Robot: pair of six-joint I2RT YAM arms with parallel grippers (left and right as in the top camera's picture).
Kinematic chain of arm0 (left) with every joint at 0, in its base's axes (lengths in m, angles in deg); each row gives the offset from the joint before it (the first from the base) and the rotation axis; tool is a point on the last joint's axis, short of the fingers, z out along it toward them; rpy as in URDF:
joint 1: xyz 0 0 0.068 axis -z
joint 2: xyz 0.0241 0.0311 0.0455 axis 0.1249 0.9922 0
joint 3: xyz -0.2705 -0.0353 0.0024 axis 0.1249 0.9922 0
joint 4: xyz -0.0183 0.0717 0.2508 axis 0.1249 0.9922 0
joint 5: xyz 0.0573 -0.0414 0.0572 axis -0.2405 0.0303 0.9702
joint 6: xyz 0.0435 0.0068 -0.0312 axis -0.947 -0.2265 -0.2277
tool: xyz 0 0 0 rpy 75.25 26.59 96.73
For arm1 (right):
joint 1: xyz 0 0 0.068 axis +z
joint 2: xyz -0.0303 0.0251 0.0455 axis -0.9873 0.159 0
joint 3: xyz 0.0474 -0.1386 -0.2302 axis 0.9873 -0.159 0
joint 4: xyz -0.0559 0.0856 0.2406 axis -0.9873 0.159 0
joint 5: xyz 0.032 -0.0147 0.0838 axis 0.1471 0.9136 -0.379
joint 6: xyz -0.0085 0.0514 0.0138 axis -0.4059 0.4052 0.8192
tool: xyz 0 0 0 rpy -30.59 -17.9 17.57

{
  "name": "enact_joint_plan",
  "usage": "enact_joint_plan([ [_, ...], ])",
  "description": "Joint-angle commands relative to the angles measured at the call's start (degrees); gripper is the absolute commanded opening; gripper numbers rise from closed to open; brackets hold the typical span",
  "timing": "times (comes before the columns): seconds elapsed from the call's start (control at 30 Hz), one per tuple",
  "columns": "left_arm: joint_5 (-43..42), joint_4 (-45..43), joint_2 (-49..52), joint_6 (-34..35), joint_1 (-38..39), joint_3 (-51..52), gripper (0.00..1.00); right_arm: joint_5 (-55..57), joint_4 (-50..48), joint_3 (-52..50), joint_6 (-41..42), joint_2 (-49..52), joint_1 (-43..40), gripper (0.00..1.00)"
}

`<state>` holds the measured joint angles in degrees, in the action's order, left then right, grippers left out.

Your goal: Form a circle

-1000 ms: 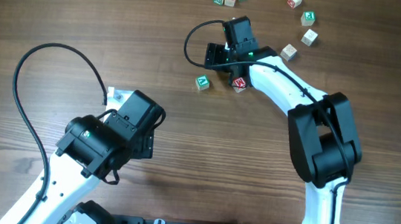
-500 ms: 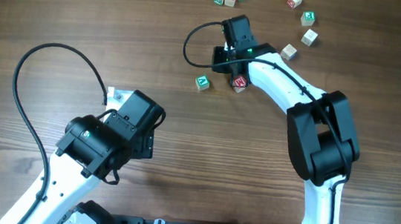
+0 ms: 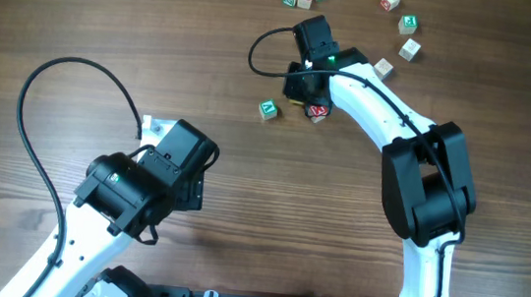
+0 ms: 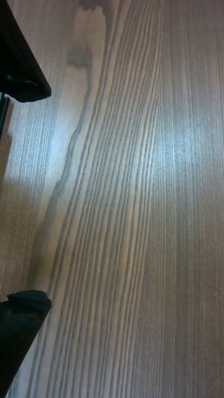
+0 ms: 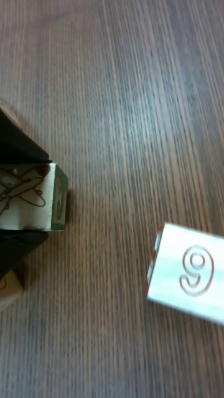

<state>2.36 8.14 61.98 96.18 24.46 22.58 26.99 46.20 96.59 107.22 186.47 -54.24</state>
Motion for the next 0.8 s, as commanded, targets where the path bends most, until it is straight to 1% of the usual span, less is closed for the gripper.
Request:
enact_joint_plan([
  [0.0,-0.5,0.0,-0.4,0.8,-0.3,0.1,1.00,3.8,1.1,1.1,3.0,0.1,0.6,0.16],
  [0.27,-0.5,0.0,-0.4,0.8,-0.3,0.1,1.00,3.7,1.4,1.1,2.5,0.1,0.8,0.16],
  [0.57,-0.5,0.0,-0.4,0.8,-0.3,0.1,1.00,2.0,1.2,1.1,-5.0,0.1,3.4,0.16],
  [0.77,-0.5,0.0,-0.4,0.8,-0.3,0.1,1.00,2.4,2.3,1.1,-6.3,0.0,4.6,0.16],
])
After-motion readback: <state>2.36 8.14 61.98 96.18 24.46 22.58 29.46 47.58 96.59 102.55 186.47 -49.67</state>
